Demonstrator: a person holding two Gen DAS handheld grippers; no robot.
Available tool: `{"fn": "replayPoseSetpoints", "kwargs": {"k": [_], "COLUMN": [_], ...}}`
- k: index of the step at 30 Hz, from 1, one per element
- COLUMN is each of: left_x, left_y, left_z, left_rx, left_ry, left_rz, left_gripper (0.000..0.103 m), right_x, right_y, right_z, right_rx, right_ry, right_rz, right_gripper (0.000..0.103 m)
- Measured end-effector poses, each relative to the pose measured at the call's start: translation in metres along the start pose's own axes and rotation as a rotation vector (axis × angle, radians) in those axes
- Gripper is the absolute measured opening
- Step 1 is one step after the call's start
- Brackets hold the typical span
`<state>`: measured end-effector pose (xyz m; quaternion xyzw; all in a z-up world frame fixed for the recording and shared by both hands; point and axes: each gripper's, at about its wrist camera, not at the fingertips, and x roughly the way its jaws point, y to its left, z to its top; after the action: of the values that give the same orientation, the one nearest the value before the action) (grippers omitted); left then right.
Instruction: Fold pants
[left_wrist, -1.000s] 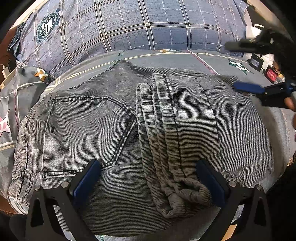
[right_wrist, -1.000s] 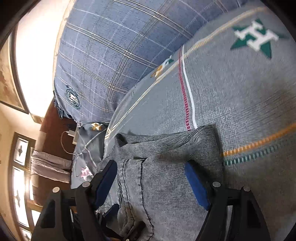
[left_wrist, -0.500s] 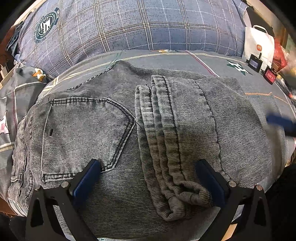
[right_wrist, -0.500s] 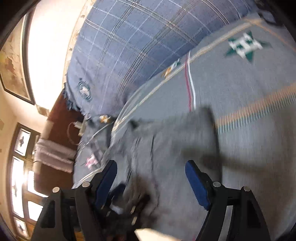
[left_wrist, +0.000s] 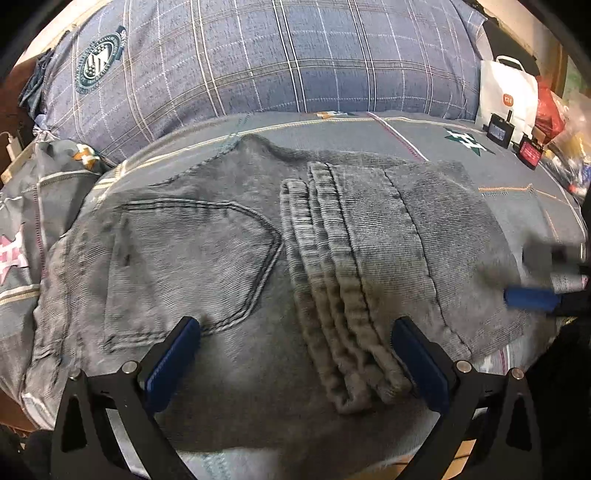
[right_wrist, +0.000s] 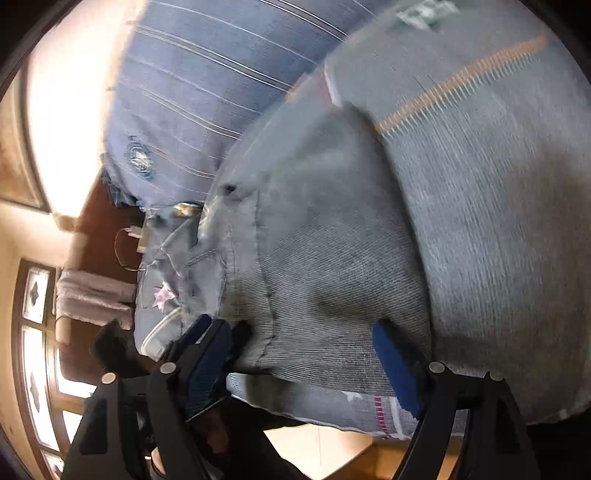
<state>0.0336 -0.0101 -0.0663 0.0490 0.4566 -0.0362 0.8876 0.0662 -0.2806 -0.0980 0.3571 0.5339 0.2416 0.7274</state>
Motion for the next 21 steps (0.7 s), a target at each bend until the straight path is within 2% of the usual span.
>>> {"fn": "replayPoseSetpoints", "kwargs": {"k": [3,4,6,8,9,11,12,13,15,17,21], "left_x": [-0.020,-0.019,-0.006,0.011,0.013,0.012,0.011,0.008,0.003,-0.005,-0.026], "left_y": [-0.003,-0.006,-0.011,-0.008,-0.006,-0.001,0.001,0.003,0.007,0.014,0.029], "left_z": [-0.004,-0.004,-0.005,-0.008,-0.009,-0.008,-0.009,-0.009,-0.009,-0.007,-0.010], "left_rx": [0.019,0.039,0.075,0.064,0.046,0.024,0.023,0.020,-0.004,-0.041,-0.096], "left_ry": [-0.103,-0.113,-0.068,-0.008,-0.008,-0.017,-0.025,-0.044,-0.081,-0.114,-0.222], "left_rz": [0.048,0.058,0.075,0.053,0.038,0.007,0.000,-0.014,-0.031,-0.053,-0.068], "left_gripper": [0.103,0.103,0.103,0.103,0.103,0.103,0.103,0.103,0.103,0.103,0.103], "right_x": [-0.010,-0.012,-0.003,0.016,0.028,0.055,0.072,0.086,0.080,0.072,0.071], "right_y": [0.022,0.031,0.048,0.060,0.065,0.075,0.072,0.067,0.065,0.074,0.103], "right_z": [0.009,0.013,0.027,0.044,0.049,0.062,0.069,0.073,0.075,0.071,0.068], "right_rx": [-0.052,-0.074,-0.111,-0.120,-0.123,-0.155,-0.168,-0.133,-0.095,-0.114,-0.185], "right_ry": [-0.041,-0.046,-0.030,0.004,0.013,0.021,0.047,0.064,0.026,0.006,0.021], "right_rz": [0.028,0.042,0.054,0.080,0.083,0.040,-0.010,-0.020,0.021,0.005,0.011], "right_gripper": [0.082,0.082,0.082,0.082,0.082,0.084,0.084,0.084,0.084,0.084,0.084]}}
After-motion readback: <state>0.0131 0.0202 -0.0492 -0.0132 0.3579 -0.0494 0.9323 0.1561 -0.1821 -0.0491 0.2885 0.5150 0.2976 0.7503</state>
